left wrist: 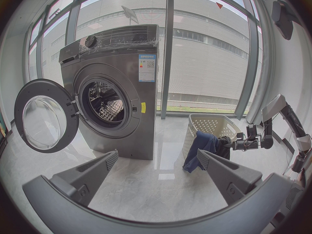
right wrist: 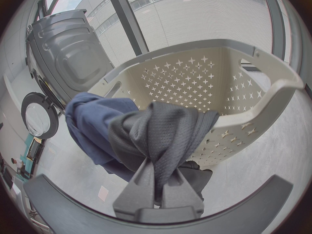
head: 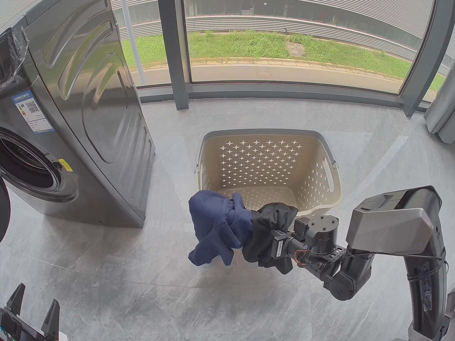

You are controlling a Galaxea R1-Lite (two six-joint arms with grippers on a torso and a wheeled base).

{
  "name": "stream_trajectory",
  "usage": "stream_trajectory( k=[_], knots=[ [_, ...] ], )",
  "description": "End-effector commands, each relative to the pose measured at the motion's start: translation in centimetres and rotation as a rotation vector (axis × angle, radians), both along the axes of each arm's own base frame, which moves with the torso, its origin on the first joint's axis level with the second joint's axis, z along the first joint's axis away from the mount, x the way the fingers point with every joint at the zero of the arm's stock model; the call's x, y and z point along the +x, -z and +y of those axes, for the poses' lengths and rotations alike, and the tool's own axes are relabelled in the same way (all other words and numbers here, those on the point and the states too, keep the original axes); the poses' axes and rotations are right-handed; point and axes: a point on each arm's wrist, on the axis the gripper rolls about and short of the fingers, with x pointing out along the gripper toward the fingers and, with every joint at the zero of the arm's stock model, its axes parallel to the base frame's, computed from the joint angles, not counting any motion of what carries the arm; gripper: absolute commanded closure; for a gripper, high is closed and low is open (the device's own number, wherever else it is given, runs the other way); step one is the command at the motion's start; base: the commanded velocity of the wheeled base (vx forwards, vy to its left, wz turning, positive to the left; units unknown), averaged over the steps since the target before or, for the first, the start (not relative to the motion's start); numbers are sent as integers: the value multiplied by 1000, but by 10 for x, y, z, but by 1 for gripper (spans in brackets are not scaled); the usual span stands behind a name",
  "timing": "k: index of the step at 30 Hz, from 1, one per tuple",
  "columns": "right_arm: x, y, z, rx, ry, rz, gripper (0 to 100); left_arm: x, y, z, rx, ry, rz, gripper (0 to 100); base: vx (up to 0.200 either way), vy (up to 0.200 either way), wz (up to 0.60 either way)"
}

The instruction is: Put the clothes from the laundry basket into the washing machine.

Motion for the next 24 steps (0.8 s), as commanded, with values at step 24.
stream_trajectory(
  k=[24],
  knots=[
    [-128, -215, -40, 281, -150, -436, 100, 0, 5, 0, 0, -1, 4, 0, 0, 0, 0]
  ],
)
